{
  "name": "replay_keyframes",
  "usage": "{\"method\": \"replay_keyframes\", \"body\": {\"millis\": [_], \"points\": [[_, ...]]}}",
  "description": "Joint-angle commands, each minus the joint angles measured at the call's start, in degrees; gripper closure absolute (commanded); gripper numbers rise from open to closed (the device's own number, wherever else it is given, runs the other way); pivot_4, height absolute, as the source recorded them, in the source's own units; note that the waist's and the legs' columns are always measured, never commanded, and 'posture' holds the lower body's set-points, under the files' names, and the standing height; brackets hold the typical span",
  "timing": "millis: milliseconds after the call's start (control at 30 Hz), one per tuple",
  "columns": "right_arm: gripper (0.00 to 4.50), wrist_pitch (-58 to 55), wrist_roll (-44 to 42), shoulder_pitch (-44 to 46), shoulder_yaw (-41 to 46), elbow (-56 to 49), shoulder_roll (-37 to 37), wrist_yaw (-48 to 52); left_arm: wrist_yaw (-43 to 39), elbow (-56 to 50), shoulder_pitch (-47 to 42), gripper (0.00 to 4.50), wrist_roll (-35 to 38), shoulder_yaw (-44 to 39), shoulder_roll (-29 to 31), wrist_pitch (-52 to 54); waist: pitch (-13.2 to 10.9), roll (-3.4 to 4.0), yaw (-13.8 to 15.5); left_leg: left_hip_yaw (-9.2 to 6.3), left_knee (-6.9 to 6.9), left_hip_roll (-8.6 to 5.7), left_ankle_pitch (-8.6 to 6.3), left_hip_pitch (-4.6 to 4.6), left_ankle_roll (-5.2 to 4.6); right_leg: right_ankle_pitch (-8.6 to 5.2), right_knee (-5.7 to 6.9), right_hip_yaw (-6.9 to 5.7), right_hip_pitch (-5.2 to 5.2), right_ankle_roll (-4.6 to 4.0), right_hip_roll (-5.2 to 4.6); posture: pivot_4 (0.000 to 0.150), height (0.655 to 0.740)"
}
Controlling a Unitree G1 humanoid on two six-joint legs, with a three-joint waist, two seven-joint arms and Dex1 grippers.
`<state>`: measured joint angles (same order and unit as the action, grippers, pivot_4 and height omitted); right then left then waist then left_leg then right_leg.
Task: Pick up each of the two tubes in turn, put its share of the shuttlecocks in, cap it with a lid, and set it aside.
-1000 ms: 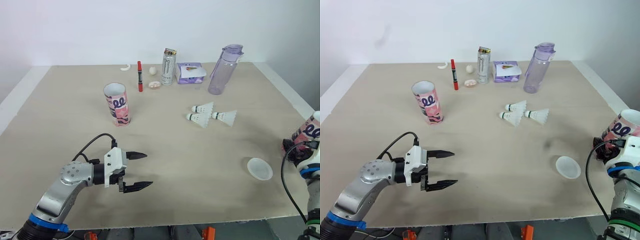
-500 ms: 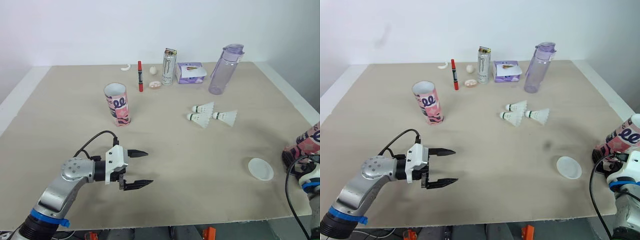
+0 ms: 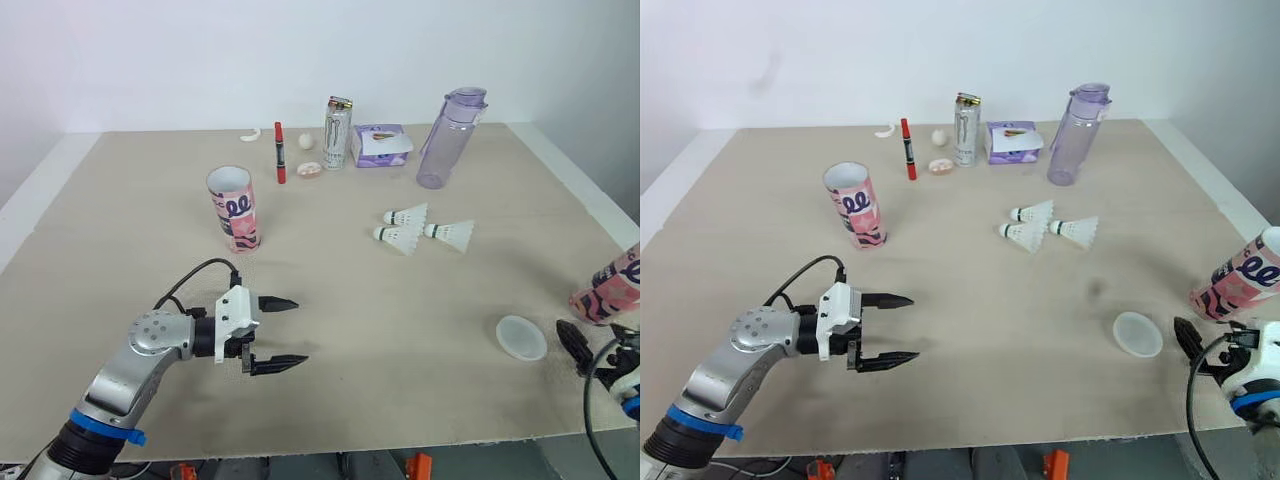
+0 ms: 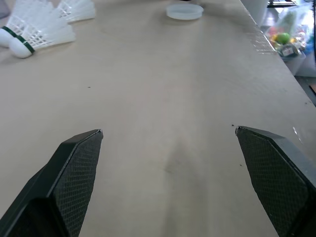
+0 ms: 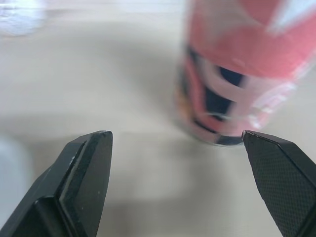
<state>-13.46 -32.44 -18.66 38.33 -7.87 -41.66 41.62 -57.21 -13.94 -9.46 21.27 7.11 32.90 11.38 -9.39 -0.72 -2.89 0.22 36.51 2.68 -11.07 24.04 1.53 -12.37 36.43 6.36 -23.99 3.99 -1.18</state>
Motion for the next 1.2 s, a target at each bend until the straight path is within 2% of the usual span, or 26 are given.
{"method": "replay_keyframes", "body": {"millis": [33, 200, 333, 467, 733, 867, 1200], "points": [[0.01, -2.1, -4.0, 1.0, -3.9, -8.7, -2.1, 5.5, 3.6, -0.1, 1.0, 0.0, -0.2, -3.4, -0.5, -0.3, 0.0, -0.16, -0.1, -0.05, 0.0, 0.03, 0.0, -0.02, 0.0, 0.01, 0.0, 0.0, 0.01, -0.01, 0.08, 0.15, 0.74], [0.01, -5.5, -4.4, 15.5, -22.3, -16.6, -0.8, 8.4, 13.4, -0.7, 3.9, 0.0, -0.9, -8.9, -2.4, 2.6, -0.1, -0.24, -0.4, -0.1, 0.02, 0.05, 0.0, -0.05, 0.0, 0.04, 0.01, 0.01, -0.01, -0.06, 0.12, 0.15, 0.74], [0.01, -5.0, -2.2, 26.4, -30.9, -13.2, 2.2, 10.9, 20.4, 0.1, 5.0, 0.0, -1.9, -12.1, -3.9, 6.7, -0.2, -0.39, -0.5, -0.13, 0.03, 0.03, 0.0, 0.02, 0.0, 0.06, 0.01, -0.01, -0.02, -0.06, 0.13, 0.15, 0.74], [0.01, -2.3, 1.1, 34.9, -36.7, -5.5, 4.2, 15.4, 23.2, 1.0, 5.7, 0.0, -1.9, -14.4, -5.3, 4.1, -0.2, -0.48, 0.5, -0.2, 0.01, -0.01, 0.0, 0.19, 0.0, -0.06, 0.01, -0.03, -0.06, 0.0, 0.13, 0.15, 0.74], [0.01, 3.0, 5.9, 43.0, -40.9, 5.8, 7.0, 20.4, 22.8, 7.6, 1.3, 0.0, -1.6, -15.2, -6.5, 1.9, -0.2, -0.56, 0.7, -0.22, -0.02, -0.03, -0.12, 0.31, 0.18, -0.15, 0.01, -0.04, -0.1, 0.14, 0.13, 0.15, 0.74], [0.01, 4.2, 7.2, 44.3, -41.1, 7.7, 8.2, 20.5, 20.6, 12.7, -2.4, 0.0, -1.7, -14.5, -6.1, 2.0, -0.2, -0.56, 0.5, -0.24, 0.05, 0.0, -0.09, 0.26, 0.17, -0.07, 0.06, -0.06, -0.08, 0.0, 0.2, 0.15, 0.74], [0.01, 4.7, 9.4, 43.6, -40.4, 7.3, 8.2, 19.0, 21.1, 22.6, -10.9, 0.0, -2.9, -13.8, -8.4, 1.7, -0.2, -0.56, 0.4, -0.27, 0.06, -0.01, -0.07, 0.24, 0.16, -0.02, 0.32, -0.05, -0.12, 0.22, 0.22, 0.15, 0.74]]}}
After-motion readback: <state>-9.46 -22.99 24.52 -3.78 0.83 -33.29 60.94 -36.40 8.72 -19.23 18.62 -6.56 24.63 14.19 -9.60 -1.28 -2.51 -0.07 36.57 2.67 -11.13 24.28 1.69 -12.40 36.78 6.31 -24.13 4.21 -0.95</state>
